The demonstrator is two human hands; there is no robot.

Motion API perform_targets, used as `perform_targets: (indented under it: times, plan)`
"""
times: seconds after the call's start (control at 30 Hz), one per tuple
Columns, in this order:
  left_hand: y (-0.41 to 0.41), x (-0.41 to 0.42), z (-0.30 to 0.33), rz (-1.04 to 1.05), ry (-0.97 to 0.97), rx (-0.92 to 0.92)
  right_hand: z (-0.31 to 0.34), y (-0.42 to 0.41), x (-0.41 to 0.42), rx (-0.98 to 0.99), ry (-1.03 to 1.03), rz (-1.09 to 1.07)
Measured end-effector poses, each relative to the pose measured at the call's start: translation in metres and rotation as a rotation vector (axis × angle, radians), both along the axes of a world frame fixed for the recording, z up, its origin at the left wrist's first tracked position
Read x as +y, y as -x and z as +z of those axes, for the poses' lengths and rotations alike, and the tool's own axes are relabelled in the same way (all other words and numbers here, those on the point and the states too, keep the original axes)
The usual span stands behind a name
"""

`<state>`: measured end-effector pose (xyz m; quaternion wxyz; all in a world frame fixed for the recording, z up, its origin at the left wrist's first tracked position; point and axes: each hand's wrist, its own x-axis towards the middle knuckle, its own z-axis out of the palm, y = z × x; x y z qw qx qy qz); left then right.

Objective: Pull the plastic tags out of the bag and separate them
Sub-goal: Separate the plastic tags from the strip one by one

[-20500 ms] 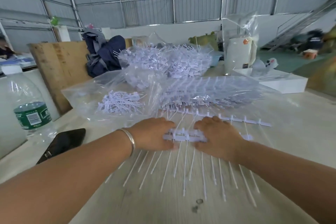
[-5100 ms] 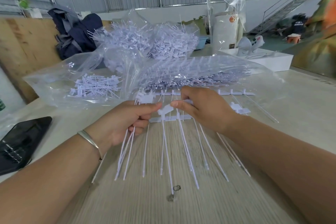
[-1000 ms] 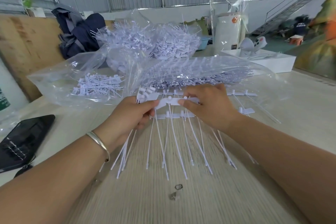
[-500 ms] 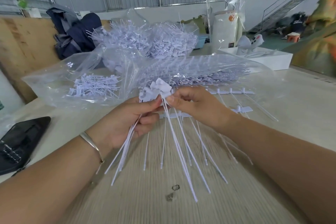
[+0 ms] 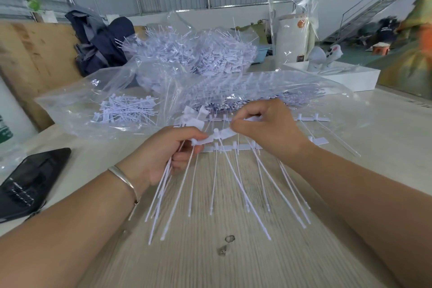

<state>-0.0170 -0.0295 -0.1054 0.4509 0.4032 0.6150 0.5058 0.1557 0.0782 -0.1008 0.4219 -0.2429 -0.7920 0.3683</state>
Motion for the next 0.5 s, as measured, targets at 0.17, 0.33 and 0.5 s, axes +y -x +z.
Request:
perform_targets:
  times: [0.17, 0.33, 0.5]
  plan:
    - [-0.004, -0.001, -0.002, -0.206, 0.037, 0.074, -0.001, -0.001, -0.003, -0.112, 0.045, 0.139]
    - [-0.012, 0.004, -0.008, -0.142, 0.063, 0.432, -0.003, 0.001, -0.007, -0.255, -0.074, 0.105]
    - [-0.019, 0.01, -0.008, -0.002, -0.043, 0.881, -0.003, 0.007, -0.012, -0.309, -0.095, -0.005]
